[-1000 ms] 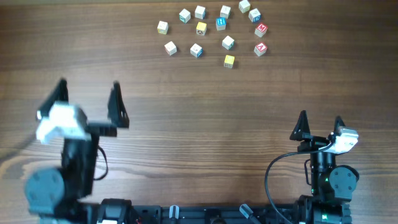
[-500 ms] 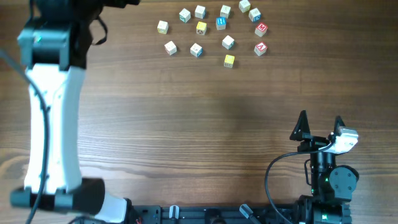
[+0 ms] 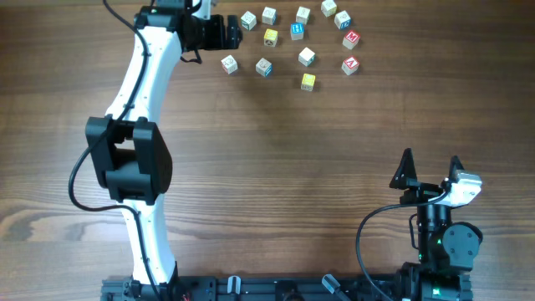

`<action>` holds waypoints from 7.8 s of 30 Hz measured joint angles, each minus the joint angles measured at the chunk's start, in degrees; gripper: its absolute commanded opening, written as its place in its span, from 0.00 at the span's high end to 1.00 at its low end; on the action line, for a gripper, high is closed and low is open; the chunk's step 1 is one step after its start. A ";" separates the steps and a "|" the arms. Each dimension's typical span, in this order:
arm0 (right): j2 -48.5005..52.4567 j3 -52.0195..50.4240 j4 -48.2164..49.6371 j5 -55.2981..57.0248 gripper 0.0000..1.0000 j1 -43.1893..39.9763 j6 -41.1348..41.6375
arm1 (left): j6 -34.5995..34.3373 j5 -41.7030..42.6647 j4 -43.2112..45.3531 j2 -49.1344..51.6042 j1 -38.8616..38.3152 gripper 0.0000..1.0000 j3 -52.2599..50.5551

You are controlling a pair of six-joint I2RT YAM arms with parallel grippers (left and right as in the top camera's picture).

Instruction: Form a tower

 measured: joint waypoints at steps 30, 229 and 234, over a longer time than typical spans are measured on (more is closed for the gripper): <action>-0.02 0.00 0.02 0.02 0.00 0.00 0.00 | -24.96 -24.20 -4.96 13.27 -5.90 0.72 1.31; 132.13 95.17 -10.19 13.42 0.27 27.41 20.81 | -0.35 -29.70 -50.23 -80.96 -11.04 0.00 -32.46; 133.79 95.19 -9.79 13.86 0.58 27.41 21.55 | -0.35 -29.70 -50.23 -80.96 -11.04 0.00 -32.46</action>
